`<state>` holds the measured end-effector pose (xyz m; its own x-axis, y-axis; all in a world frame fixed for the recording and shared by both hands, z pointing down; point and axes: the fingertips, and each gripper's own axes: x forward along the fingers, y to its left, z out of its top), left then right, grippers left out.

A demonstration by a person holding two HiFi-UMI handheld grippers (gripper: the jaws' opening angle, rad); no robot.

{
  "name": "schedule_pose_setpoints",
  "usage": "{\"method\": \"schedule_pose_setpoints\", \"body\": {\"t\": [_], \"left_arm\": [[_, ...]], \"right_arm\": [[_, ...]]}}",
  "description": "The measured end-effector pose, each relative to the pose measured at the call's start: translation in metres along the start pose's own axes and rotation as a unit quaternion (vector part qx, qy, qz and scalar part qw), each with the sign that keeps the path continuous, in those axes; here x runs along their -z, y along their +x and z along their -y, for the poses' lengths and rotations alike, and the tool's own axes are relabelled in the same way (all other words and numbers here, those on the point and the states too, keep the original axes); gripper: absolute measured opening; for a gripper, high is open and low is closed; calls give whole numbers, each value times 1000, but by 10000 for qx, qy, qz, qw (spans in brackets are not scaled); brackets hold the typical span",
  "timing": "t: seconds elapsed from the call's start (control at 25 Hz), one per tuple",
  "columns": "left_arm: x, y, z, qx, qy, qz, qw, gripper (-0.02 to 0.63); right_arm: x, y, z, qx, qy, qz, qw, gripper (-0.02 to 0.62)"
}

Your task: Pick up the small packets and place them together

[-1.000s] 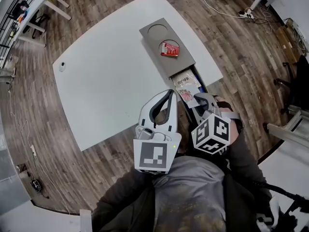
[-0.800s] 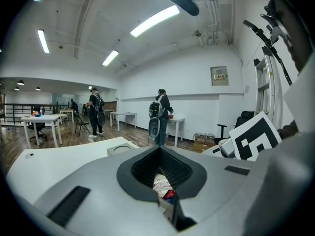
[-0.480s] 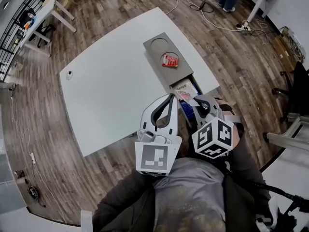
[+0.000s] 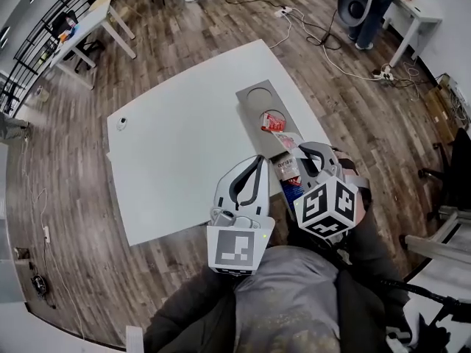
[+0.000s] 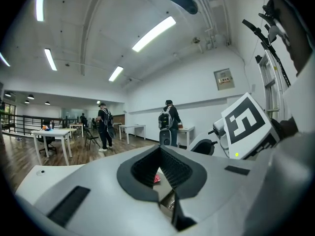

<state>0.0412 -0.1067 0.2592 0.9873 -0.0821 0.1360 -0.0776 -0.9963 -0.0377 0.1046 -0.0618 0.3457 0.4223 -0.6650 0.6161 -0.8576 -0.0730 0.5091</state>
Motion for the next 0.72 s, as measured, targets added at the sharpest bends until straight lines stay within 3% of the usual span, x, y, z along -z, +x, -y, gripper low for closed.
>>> {"method": "schedule_pose_setpoints", "body": {"t": [0.32,0.56,0.72], "left_arm": [[20,19,-42,-728,-306,-268,9965,2],[39,2,-81,-1479,-553,-602,9856,0],[54,6,-88,-1733,-712,-830,9788,2]], "right_arm": [[-29,67,48,-87,-245,237,9994,20],[-40,116,50,-160,-609,73,9980,20],[-32,143,50,-327,-674,-63,9972,20]]}}
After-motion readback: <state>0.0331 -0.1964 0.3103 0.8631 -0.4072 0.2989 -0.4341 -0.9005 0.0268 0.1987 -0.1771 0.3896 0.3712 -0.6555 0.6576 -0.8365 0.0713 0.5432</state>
